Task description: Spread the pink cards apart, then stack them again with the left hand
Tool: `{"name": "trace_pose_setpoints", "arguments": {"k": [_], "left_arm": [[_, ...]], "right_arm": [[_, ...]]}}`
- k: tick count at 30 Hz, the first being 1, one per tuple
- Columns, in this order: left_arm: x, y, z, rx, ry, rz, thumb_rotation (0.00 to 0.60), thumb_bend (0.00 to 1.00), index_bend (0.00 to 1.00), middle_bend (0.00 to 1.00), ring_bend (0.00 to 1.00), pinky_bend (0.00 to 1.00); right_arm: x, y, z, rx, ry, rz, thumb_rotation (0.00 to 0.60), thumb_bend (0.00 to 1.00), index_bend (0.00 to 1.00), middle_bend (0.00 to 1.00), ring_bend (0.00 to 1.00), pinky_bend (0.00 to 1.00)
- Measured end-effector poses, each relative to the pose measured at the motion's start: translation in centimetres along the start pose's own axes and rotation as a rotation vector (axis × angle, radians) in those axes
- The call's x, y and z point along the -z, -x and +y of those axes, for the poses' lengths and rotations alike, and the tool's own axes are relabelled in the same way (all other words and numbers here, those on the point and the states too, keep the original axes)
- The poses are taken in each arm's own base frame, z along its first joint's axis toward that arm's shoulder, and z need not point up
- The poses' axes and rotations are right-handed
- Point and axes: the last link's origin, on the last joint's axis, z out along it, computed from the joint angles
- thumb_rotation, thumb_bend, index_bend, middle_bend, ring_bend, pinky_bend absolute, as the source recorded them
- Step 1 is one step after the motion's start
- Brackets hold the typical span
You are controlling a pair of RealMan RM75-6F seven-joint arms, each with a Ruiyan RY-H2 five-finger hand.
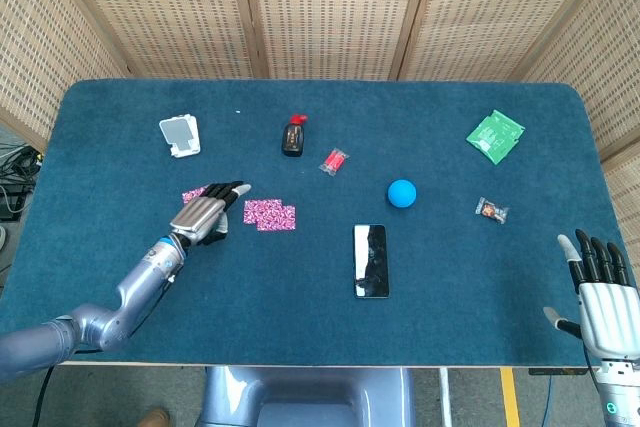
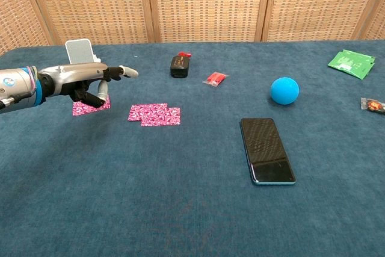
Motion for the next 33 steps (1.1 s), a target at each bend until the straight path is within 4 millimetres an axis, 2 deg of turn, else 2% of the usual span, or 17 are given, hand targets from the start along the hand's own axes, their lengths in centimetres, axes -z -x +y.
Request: {"name": "trace_pose_setpoints", "arguments": {"k": [9,14,17,22,29,33], "left_arm": [[-2.7,3.2,3.1,0.004,0.009,-0.126,0.600,1.00,0.00,0.00,0.00,0.00],[-2.8,4.3,3.6,-0.027,0.012,-0.196,0.600,1.00,0.00,0.00,0.00,0.00],[-2.1,4.6,3.6,-0.062,0.024,-0.238,0.600,1.00,0.00,0.00,0.00,0.00],[0.4,4.6,2.7,-0.102,0.029,-0.306,0.600,1.00,0.00,0.00,0.00,0.00],[4.2,4.4,0.5,-0.129,0.021,-0.331,0.600,1.00,0.00,0.00,0.00,0.00],[6.3,3.3,-0.9,-0.102,0.003,-0.310,0.600,1.00,0.00,0.00,0.00,0.00]], "right_arm": [[-0.2,0.2,0.7,0.002,0.026,-0.011,0.600,0.00,0.00,0.00,0.00,0.00],[-0.2,-0.1,1.0,-0.008,0.034,0.002,0.600,0.00,0.00,0.00,0.00,0.00],[-0.1,-0.3,1.1,-0.014,0.038,0.008,0.600,0.00,0.00,0.00,0.00,0.00],[0.0,-0.2,1.0,-0.009,0.032,0.004,0.600,0.00,0.00,0.00,0.00,0.00],[0.1,-0.1,0.3,-0.009,0.008,-0.004,0.600,0.00,0.00,0.00,0.00,0.00],[0.1,-0.2,0.1,-0.016,0.000,-0.002,0.600,0.00,0.00,0.00,0.00,0.00]]}}
